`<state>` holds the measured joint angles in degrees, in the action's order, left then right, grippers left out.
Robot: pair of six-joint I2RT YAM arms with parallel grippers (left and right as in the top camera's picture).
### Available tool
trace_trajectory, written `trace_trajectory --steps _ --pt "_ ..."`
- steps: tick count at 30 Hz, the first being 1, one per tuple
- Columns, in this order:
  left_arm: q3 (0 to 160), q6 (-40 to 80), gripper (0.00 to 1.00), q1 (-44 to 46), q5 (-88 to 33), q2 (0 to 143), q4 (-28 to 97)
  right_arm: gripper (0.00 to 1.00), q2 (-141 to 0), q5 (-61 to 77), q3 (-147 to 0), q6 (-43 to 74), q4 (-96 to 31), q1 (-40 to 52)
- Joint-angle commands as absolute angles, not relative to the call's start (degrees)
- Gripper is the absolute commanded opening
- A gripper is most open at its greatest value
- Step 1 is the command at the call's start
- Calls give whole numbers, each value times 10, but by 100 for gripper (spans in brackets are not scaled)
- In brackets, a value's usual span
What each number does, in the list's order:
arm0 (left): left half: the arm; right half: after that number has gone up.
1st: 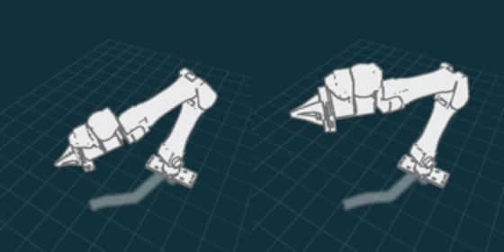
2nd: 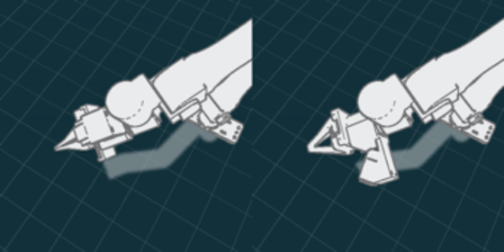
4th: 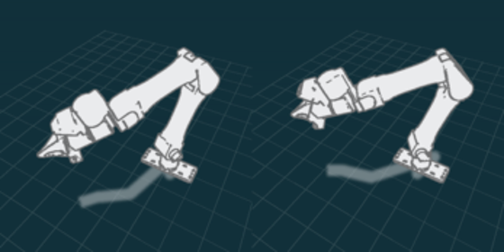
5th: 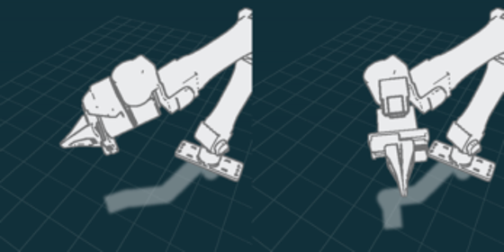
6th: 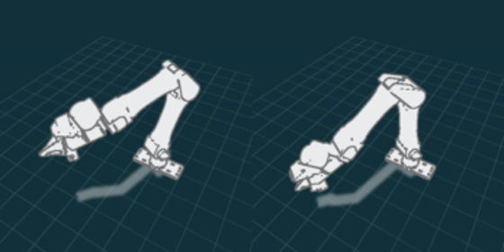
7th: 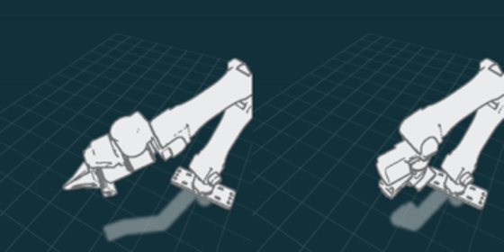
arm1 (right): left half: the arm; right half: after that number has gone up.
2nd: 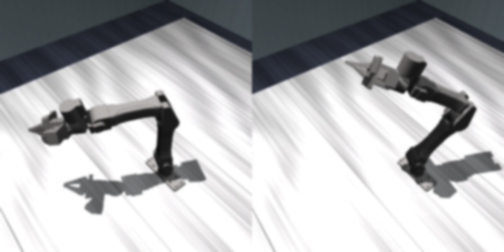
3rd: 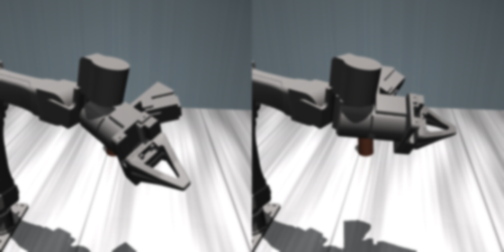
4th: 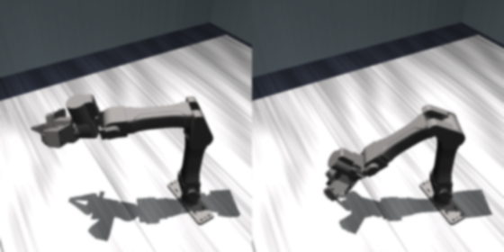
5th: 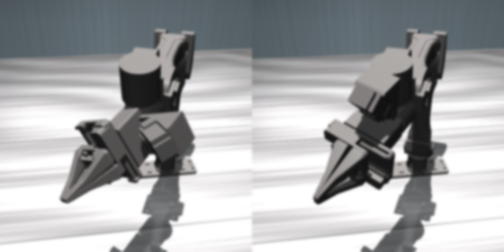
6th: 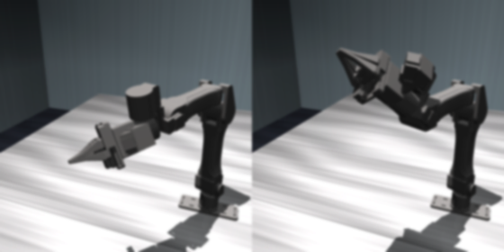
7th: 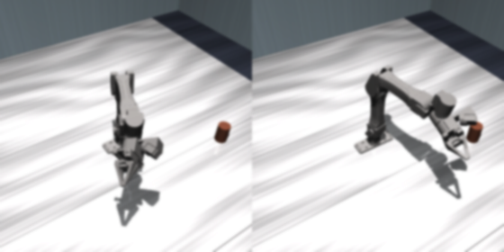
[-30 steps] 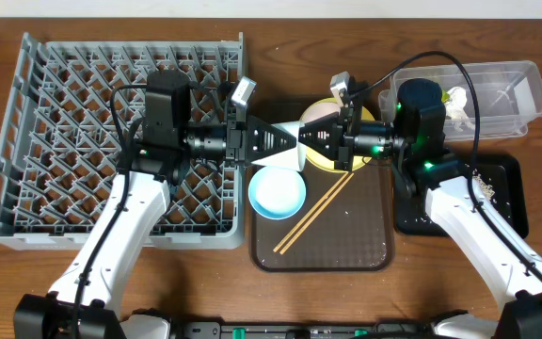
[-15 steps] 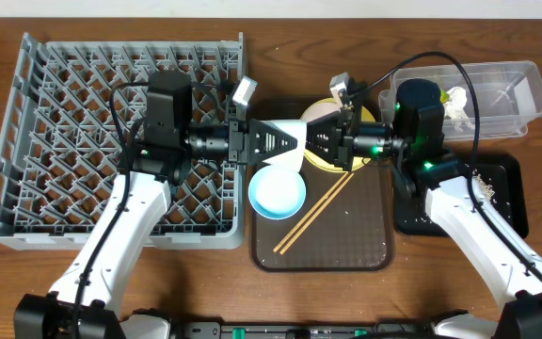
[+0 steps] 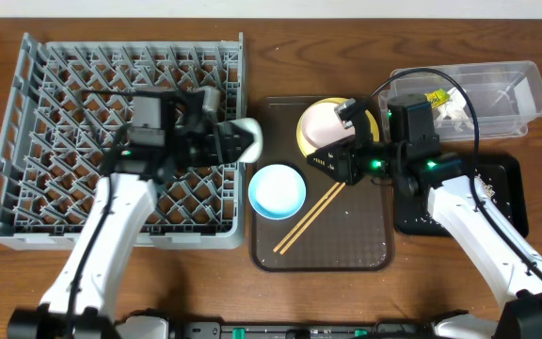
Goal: Sort waste into correct bins and load items into the dishwasher rack
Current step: 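Place the white cup upside down in the dish rack with the left gripper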
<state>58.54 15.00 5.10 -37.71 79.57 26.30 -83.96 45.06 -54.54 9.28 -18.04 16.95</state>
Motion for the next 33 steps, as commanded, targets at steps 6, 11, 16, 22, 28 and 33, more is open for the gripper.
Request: trace_trajectory --steps 6,11,16,22,28,33 --pt "602 94 31 -49 -91 698 375 29 -811 280 -558 50 -245 156" --pt "602 95 31 -81 -54 714 437 30 -789 221 -565 50 -288 156" --pt "602 95 31 -81 -53 757 467 30 -785 218 -565 50 -296 156" --pt "602 95 39 -81 -55 820 475 30 -785 218 -565 50 -296 156" --pt "602 95 69 -81 -55 871 475 31 -785 218 -565 50 -296 156" --pt "602 95 84 -81 -55 878 474 39 -785 218 -565 50 -296 156"
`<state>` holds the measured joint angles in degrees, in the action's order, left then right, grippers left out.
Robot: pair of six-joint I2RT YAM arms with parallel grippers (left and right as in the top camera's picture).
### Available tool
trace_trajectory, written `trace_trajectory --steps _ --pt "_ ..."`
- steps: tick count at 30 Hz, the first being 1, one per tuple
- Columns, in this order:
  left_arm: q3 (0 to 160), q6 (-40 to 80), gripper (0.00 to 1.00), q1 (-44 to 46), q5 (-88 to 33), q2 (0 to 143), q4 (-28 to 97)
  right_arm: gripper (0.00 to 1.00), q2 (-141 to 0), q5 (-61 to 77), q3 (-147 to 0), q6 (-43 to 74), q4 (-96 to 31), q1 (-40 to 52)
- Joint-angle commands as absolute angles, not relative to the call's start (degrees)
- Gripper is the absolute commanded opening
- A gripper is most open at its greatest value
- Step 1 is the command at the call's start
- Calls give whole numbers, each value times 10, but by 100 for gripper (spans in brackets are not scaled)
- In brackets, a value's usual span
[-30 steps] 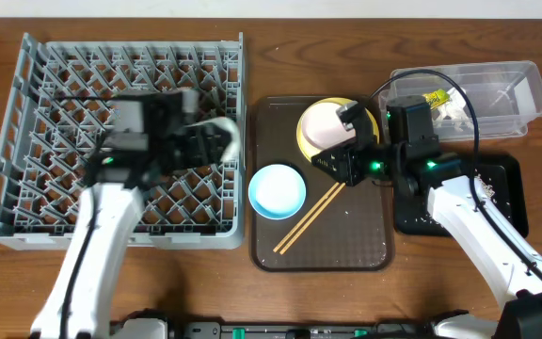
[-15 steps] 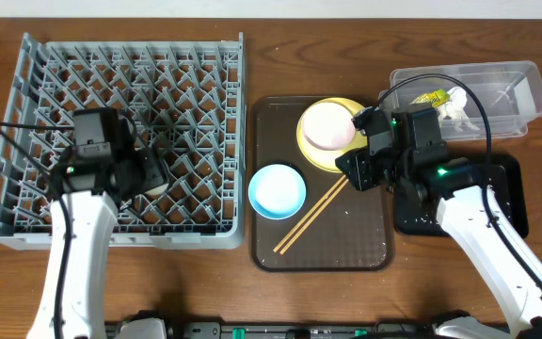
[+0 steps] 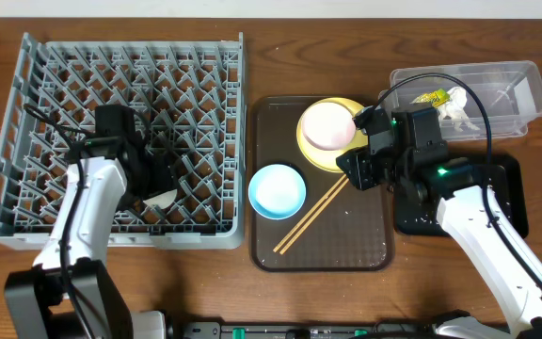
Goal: Sort waste into correct bins and load items into the dishwasher rack
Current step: 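Place the white cup upside down in the dish rack with the left gripper, then grasp the light-blue bowl with the left gripper and lift it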
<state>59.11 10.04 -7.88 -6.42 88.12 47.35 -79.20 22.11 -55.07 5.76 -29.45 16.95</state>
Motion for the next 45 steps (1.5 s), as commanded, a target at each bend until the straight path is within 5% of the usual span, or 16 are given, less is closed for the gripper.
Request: trace_trajectory --steps 1,9,16,24,33,45 --pt "602 95 88 -81 -55 875 473 41 -785 218 -565 50 -296 156" --pt "610 97 93 -80 -58 820 476 73 -785 219 -565 50 -297 156" --pt "610 97 93 -50 -115 718 474 68 -785 195 -565 51 -297 156" --pt "610 101 93 103 -110 681 450 66 -783 133 -565 105 -303 156" --pt "610 124 87 278 -96 768 354 69 -728 28 -575 146 -372 101" --pt "621 138 82 396 -70 946 259 68 -708 29 -577 145 -427 30"
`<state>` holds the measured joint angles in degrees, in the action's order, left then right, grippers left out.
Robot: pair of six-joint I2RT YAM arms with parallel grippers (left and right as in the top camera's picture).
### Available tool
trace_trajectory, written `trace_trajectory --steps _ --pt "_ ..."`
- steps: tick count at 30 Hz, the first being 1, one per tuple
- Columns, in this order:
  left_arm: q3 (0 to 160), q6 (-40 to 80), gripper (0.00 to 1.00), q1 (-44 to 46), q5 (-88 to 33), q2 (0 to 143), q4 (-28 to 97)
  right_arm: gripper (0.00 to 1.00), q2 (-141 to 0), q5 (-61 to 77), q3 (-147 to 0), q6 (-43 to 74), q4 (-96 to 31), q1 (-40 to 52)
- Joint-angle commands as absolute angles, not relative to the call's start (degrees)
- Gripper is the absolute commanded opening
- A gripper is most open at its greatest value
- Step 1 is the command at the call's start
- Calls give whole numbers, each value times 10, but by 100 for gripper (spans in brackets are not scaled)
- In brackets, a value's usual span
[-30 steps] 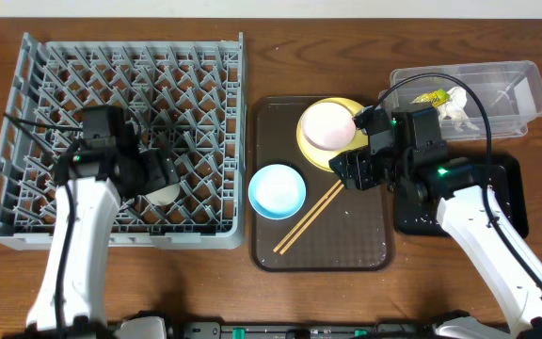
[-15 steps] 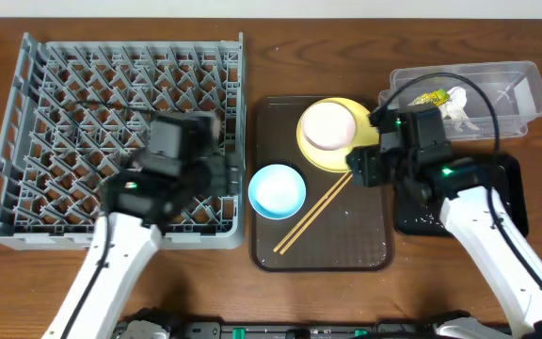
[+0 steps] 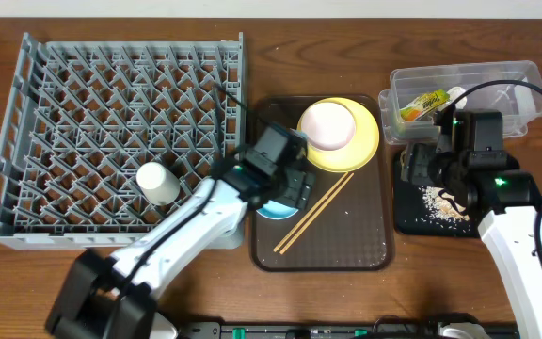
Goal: Sort waste into correct bins and load items into the dishwasher rack
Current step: 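Grasp the light-blue bowl with the left gripper and lift it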
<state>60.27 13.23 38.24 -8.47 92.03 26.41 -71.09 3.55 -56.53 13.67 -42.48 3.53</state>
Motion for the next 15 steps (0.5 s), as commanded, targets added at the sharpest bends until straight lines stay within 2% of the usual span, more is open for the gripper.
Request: trace_trajectory --steps 1,4,7,8,11,15 --pt "621 138 82 402 -68 961 255 67 -708 29 -577 145 -427 30" --pt "621 138 77 415 -68 997 250 66 -708 28 -577 145 -427 30" --pt "621 138 62 424 -68 1025 244 65 -708 28 -577 145 -427 30" --pt "621 138 54 427 -68 1030 243 66 -708 28 -577 145 -427 30" --pt "621 138 37 435 -68 1037 243 66 -708 29 -577 145 -427 30" --pt "626 138 21 439 -68 1030 243 66 -708 28 -577 145 -427 30"
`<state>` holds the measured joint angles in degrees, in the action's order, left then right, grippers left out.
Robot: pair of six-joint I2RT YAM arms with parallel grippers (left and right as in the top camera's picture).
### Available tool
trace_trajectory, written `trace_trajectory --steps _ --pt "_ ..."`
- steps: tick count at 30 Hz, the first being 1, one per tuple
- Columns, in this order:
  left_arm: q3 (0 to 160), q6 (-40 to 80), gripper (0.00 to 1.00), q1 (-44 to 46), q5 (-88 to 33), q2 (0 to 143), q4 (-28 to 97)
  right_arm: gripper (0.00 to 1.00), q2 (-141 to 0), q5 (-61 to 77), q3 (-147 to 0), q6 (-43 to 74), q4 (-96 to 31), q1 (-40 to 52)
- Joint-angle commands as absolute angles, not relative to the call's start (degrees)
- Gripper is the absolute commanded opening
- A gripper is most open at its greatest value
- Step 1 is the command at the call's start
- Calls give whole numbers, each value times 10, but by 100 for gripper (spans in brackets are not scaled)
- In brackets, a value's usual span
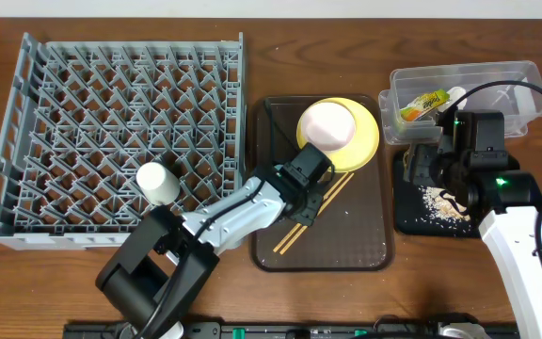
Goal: Sort waste into correct bins and load items into the dishwasher rack
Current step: 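Grasp the light-blue bowl with the left gripper and lift it, then set the light-blue bowl into the back of the dish rack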
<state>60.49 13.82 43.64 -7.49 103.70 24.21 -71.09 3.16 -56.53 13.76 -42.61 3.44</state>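
My left gripper (310, 193) reaches over the brown tray (356, 235), right at the wooden chopsticks (299, 231); its jaws are hidden under the wrist. The arm covers the spot beside them, and no blue bowl shows. A pink bowl (327, 124) sits on the yellow plate (365, 146) at the tray's far end. A white cup (158, 184) stands in the grey dishwasher rack (111, 85). My right gripper (422, 168) hangs over the left end of the black tray (502, 184), its fingers too dark to read.
A clear plastic bin (497, 89) at the back right holds a yellow wrapper (422, 104) and pale scraps. Crumbs (436, 200) lie on the black tray. Bare wooden table runs along the front edge.
My left gripper has shifted right, from over the blue bowl to the chopsticks beside the plate, and the bowl is now covered by the arm. The right arm has not moved.
First my left gripper held the white cup at the rack's right edge while the right one was over the pink bowl. Then the left was low in the rack. Later the cup stood alone there, the left was at the blue bowl, and the right was over the black tray.
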Motion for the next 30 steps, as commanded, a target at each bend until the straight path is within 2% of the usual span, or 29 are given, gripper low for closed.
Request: trace_trajectory --steps 1,4,10,14,17,21,25,30 --pt "628 138 19 439 -69 1026 246 66 -708 28 -577 145 -427 30" --pt "642 138 6 438 -73 1002 262 66 -708 28 -577 145 -428 30" --pt "667 125 6 427 -127 919 273 65 -708 28 -577 143 -429 30" --pt "670 125 6 381 -170 856 273 66 -708 28 -577 143 -430 30" --pt "670 125 6 311 -227 820 271 66 -708 28 -577 143 -431 30" --pt "670 121 6 178 -378 805 243 66 -708 28 -577 143 -431 30" --pt "670 128 6 59 -511 823 191 66 -708 29 -577 143 -433 30" --pt "670 189 6 -50 -615 866 109 66 -708 29 -577 143 -433 30"
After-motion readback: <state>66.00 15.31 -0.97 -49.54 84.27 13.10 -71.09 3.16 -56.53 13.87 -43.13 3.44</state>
